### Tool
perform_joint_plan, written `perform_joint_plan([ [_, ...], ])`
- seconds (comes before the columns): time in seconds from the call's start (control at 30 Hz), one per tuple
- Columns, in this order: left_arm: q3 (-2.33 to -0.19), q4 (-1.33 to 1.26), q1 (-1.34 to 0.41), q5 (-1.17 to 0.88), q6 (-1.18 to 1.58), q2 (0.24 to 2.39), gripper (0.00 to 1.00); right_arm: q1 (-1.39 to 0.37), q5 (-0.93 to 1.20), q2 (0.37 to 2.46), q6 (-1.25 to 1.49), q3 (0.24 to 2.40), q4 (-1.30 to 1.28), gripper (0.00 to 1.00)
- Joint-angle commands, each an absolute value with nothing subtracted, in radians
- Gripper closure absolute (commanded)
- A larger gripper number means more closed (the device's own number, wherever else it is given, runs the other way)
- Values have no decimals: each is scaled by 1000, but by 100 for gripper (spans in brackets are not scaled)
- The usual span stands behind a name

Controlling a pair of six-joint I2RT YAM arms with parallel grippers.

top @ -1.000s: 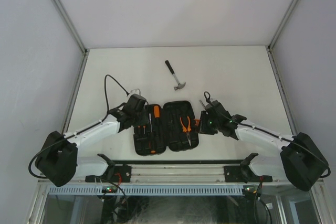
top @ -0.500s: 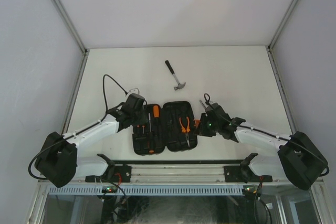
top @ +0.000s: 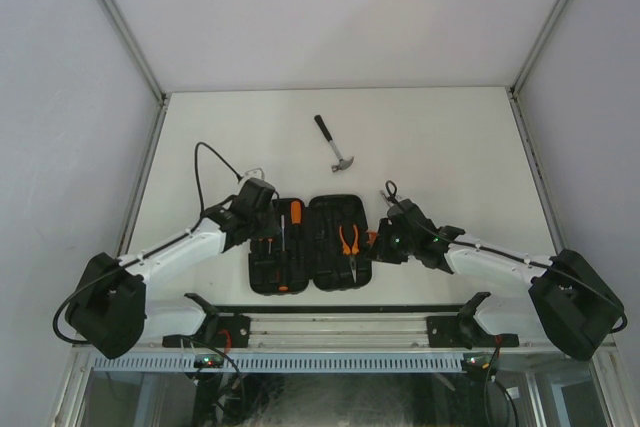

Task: Sort the tools into containers
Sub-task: Place the screwdriver in the storage box.

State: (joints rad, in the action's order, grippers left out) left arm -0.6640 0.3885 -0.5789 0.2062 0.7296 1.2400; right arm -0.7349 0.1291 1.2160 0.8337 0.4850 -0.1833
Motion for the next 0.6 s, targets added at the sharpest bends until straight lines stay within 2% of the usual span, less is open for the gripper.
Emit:
perform_joint_plan([
  [0.0, -662, 388, -571, 227, 709, 1178, 75, -749, 147, 1221, 851, 482, -135, 93],
  [0.23, -673, 424, -568, 288, 703, 1153, 74, -752, 150, 1228, 853, 482, -127, 93],
  [0.57, -664, 406, -565, 261, 688, 1239, 74, -755, 162, 1249, 852, 481, -113, 93],
])
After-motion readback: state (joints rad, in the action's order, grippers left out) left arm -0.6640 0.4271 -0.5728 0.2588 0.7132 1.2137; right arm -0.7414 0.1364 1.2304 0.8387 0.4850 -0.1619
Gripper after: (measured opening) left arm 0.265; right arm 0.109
